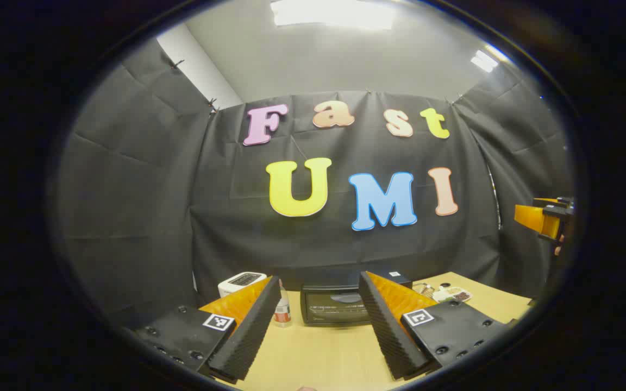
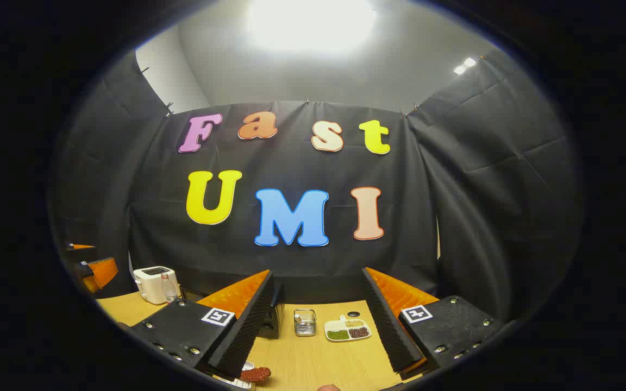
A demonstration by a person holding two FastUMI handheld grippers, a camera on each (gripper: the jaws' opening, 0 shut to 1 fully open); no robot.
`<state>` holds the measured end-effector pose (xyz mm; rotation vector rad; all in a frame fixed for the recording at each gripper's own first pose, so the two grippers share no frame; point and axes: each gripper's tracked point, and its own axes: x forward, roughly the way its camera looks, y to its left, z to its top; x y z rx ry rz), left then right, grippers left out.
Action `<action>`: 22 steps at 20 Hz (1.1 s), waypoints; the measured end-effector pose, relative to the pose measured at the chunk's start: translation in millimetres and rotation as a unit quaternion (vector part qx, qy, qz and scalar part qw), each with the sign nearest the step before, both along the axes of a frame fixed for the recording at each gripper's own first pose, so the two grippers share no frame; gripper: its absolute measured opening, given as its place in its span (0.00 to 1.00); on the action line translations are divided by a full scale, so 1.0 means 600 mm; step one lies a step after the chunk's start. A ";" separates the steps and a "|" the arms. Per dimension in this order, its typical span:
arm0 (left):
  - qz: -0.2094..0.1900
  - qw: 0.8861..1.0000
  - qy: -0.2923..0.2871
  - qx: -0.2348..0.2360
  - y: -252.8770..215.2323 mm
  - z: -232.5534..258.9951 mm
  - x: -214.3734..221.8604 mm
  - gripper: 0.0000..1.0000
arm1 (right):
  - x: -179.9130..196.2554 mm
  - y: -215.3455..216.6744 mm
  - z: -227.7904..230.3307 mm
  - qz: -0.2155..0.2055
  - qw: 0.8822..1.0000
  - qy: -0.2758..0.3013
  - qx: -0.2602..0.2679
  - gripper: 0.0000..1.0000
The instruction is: Open the electric oven with the left hand, put the food in, and close the electric oven.
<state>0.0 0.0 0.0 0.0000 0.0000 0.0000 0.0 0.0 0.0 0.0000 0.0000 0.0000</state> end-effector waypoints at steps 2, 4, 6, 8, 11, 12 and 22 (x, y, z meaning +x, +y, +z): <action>0.000 1.000 -0.001 0.001 -0.003 0.003 -0.001 1.00 | 0.000 -0.002 0.002 0.001 1.000 -0.002 -0.001 0.96; 0.000 1.000 -0.002 0.003 -0.008 0.004 -0.002 1.00 | -0.001 -0.003 0.002 0.004 1.000 -0.003 -0.002 0.96; 0.001 1.000 -0.003 0.003 -0.013 0.006 -0.003 1.00 | -0.001 -0.005 0.002 0.007 1.000 -0.003 -0.002 0.96; 0.002 1.000 -0.003 0.003 -0.019 0.007 -0.005 0.99 | 0.000 -0.006 0.000 0.011 1.000 -0.005 -0.004 0.96; 0.005 1.000 -0.004 0.004 -0.029 0.009 -0.008 0.97 | 0.000 -0.008 -0.006 0.018 1.000 -0.004 -0.006 0.96; 0.006 1.000 -0.004 0.004 -0.034 0.009 -0.007 0.97 | 0.001 -0.009 -0.008 0.021 1.000 -0.005 -0.007 0.96; 0.014 1.000 -0.001 0.012 -0.093 0.010 -0.006 1.00 | -0.004 -0.023 -0.029 0.058 0.998 -0.014 0.007 0.96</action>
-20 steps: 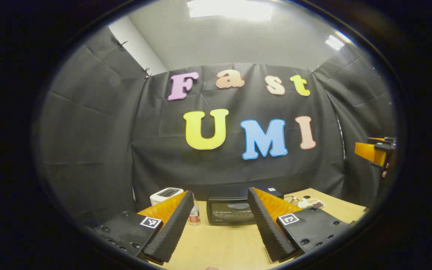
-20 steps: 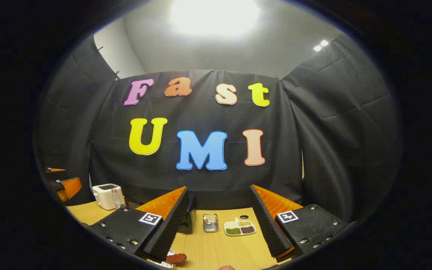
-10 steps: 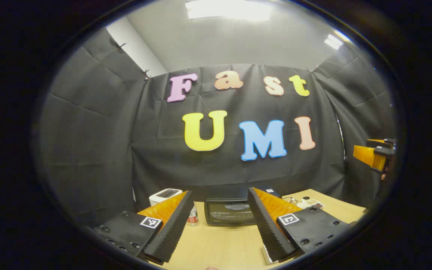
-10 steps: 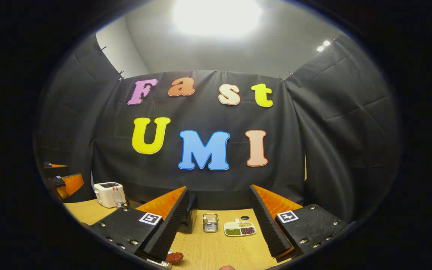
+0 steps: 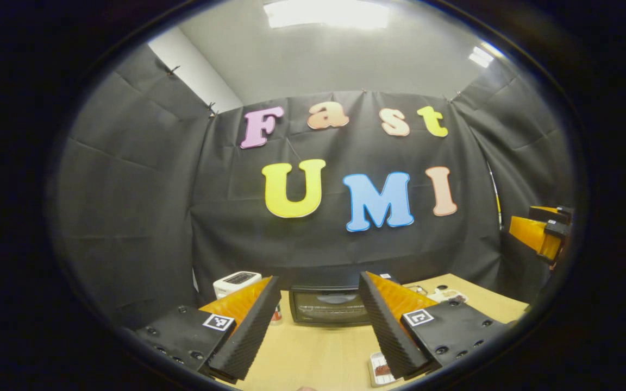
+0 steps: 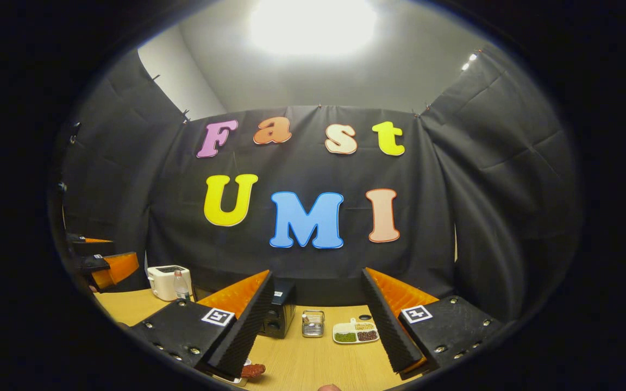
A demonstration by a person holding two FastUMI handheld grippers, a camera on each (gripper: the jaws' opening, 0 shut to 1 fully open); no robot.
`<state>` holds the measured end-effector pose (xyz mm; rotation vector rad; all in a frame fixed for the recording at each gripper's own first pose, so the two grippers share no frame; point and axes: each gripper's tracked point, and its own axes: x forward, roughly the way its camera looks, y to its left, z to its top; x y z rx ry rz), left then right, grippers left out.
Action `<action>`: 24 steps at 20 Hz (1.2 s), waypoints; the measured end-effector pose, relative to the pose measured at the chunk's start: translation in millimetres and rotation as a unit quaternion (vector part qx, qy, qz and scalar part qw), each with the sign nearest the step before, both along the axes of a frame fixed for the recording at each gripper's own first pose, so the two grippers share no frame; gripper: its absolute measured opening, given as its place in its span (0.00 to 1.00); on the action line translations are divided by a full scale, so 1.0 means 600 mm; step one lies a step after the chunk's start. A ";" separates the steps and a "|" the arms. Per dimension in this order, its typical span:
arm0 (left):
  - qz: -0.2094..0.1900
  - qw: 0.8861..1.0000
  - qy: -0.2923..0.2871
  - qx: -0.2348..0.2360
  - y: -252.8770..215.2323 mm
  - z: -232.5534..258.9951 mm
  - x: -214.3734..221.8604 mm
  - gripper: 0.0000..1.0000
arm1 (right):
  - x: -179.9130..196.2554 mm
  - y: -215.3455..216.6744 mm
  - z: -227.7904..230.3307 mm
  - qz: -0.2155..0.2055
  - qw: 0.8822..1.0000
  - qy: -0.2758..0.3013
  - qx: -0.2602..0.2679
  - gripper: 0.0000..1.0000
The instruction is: Open the electric oven with the left hand, put the food in, and close the electric oven.
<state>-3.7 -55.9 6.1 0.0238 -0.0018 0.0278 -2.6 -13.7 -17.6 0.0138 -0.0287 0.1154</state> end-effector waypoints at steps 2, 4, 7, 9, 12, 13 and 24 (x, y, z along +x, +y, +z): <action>-0.004 1.000 -0.007 0.004 -0.004 0.007 0.013 1.00 | -0.004 -0.004 -0.002 -0.002 1.000 0.002 0.005 0.96; -0.005 1.000 -0.011 0.004 -0.003 0.010 0.035 1.00 | -0.001 -0.007 -0.003 -0.005 1.000 0.002 0.005 0.96; -0.012 1.000 -0.019 0.003 0.000 0.012 0.082 1.00 | 0.011 -0.007 -0.007 -0.014 1.000 0.009 0.004 0.96; -0.021 1.000 -0.022 0.001 0.004 0.011 0.121 1.00 | 0.019 -0.007 0.003 -0.030 1.000 0.006 0.007 0.96; -0.033 0.999 -0.020 -0.004 0.012 -0.003 0.181 0.97 | 0.034 0.004 0.007 -0.046 0.999 0.001 -0.002 0.96; -0.039 0.999 -0.016 -0.007 0.011 -0.012 0.199 1.00 | 0.038 0.007 0.006 -0.051 0.999 0.003 -0.005 0.96; -0.100 0.993 0.047 -0.034 -0.018 -0.152 0.369 1.00 | 0.056 0.036 -0.012 -0.110 0.993 0.024 -0.028 0.96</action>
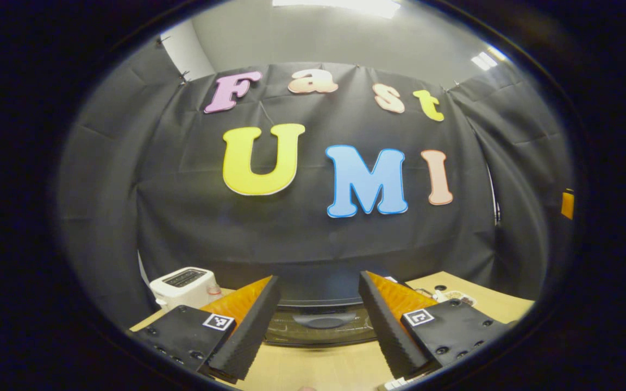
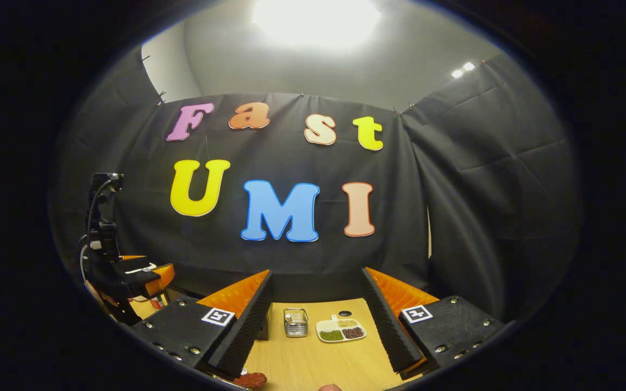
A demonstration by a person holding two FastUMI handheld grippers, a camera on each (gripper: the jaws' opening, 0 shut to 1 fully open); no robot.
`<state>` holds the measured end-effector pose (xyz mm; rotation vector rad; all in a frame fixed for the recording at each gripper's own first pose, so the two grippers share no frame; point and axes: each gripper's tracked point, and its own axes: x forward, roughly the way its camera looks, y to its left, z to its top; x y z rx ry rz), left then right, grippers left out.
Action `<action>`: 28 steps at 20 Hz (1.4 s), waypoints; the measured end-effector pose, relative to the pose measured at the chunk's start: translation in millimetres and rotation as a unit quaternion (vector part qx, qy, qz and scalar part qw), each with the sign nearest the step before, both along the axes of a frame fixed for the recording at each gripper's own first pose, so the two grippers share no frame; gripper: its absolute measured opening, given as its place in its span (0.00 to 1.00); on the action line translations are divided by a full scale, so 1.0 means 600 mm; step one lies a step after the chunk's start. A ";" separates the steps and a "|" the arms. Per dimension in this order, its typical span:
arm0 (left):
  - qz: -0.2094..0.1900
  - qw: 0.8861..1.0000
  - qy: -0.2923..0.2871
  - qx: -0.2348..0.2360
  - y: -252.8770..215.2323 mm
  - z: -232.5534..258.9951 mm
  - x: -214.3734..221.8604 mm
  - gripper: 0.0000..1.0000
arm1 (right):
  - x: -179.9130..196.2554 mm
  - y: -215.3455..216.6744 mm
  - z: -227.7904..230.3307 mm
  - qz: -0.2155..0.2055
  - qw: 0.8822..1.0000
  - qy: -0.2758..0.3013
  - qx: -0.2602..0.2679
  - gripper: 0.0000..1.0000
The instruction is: Open the electric oven with the left hand, put the food in, and close the electric oven.
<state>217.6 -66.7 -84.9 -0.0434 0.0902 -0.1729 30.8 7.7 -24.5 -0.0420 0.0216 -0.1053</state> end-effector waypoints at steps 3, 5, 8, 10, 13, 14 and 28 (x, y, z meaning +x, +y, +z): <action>-0.020 0.999 0.029 -0.002 -0.020 -0.047 0.044 0.90 | 0.002 0.004 -0.015 -0.016 1.000 0.013 -0.012 0.96; -0.029 0.999 0.041 -0.001 -0.033 -0.072 0.069 0.94 | 0.006 0.006 -0.023 -0.024 0.999 0.022 -0.015 0.96; -0.034 0.998 0.051 0.013 -0.043 -0.108 0.103 1.00 | 0.007 0.007 -0.029 -0.035 0.999 0.029 -0.020 0.96; -0.038 0.997 0.059 0.020 -0.050 -0.132 0.122 0.91 | 0.007 0.002 -0.034 -0.044 0.998 0.037 -0.027 0.96; -0.036 0.996 0.073 0.027 -0.051 -0.163 0.145 0.91 | 0.005 -0.004 -0.038 -0.055 0.997 0.043 -0.036 0.96; -0.035 0.996 0.078 0.027 -0.052 -0.173 0.149 1.00 | 0.003 -0.006 -0.039 -0.057 0.997 0.046 -0.037 0.96; -0.024 0.995 0.096 0.025 -0.060 -0.224 0.156 0.98 | -0.005 -0.020 -0.033 -0.053 0.995 0.057 -0.058 0.96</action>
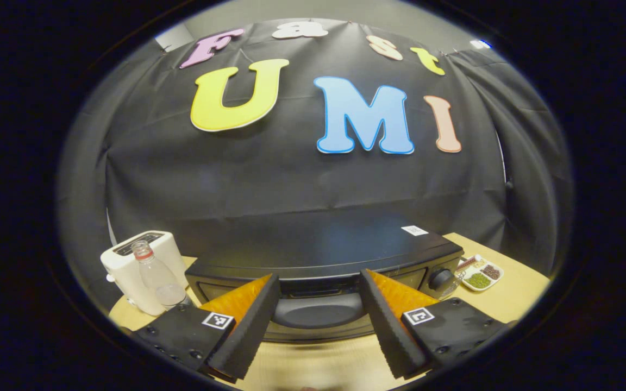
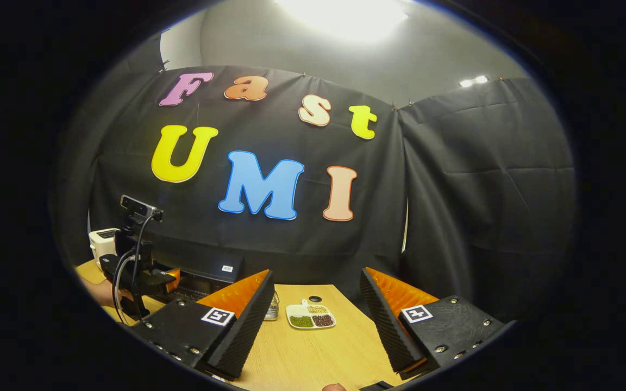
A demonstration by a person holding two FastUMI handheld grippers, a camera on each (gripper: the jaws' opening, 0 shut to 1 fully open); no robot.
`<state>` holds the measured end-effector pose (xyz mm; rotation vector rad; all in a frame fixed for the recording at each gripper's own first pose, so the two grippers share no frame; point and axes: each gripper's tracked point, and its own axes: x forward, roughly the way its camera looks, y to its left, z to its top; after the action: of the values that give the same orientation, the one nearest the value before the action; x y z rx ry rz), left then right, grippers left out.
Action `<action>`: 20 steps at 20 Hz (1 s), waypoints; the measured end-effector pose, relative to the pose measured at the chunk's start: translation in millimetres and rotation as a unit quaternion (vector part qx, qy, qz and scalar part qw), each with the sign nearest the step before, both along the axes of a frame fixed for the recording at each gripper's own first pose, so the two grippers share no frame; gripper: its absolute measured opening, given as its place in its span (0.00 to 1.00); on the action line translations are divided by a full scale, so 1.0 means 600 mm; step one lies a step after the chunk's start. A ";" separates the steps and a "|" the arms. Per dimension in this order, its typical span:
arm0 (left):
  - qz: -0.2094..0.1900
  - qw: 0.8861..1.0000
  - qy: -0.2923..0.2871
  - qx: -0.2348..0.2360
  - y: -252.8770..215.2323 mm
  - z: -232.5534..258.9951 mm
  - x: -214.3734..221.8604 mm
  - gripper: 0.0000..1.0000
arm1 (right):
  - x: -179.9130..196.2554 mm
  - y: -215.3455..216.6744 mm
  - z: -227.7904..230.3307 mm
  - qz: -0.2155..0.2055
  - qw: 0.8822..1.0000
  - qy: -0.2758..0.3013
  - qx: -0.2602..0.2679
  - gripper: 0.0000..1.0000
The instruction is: Open the electric oven with the left hand, put the food in, and close the electric oven.
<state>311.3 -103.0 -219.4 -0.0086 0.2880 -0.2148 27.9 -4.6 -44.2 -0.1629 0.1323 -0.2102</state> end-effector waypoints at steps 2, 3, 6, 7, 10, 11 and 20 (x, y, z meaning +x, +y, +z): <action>-0.001 1.000 -0.001 0.000 0.001 0.000 -0.010 0.94 | -0.002 0.001 0.003 0.005 1.000 -0.002 0.002 0.96; -0.001 1.000 -0.001 0.001 0.002 -0.002 -0.018 0.98 | -0.004 0.000 0.003 0.006 1.000 -0.003 0.002 0.96; -0.001 1.000 -0.001 0.003 0.004 -0.006 -0.046 1.00 | -0.009 -0.001 0.006 0.010 1.000 -0.005 0.006 0.96; -0.001 1.000 0.001 0.004 0.006 -0.007 -0.055 0.98 | -0.011 -0.003 0.005 0.011 1.000 -0.006 0.008 0.96; 0.000 1.000 0.007 0.011 0.007 -0.015 -0.082 0.98 | -0.015 -0.002 0.007 0.017 1.000 -0.007 0.014 0.96; 0.001 1.000 0.009 0.013 0.008 -0.018 -0.090 1.00 | -0.017 -0.003 0.007 0.020 1.000 -0.008 0.014 0.96; 0.006 0.999 0.038 0.027 0.011 -0.057 -0.155 1.00 | -0.031 -0.006 0.007 0.038 0.999 -0.006 0.019 0.96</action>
<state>218.4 -96.6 -253.3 0.0351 0.3693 -0.1943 9.1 -8.1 -40.2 -0.1276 0.1174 -0.1325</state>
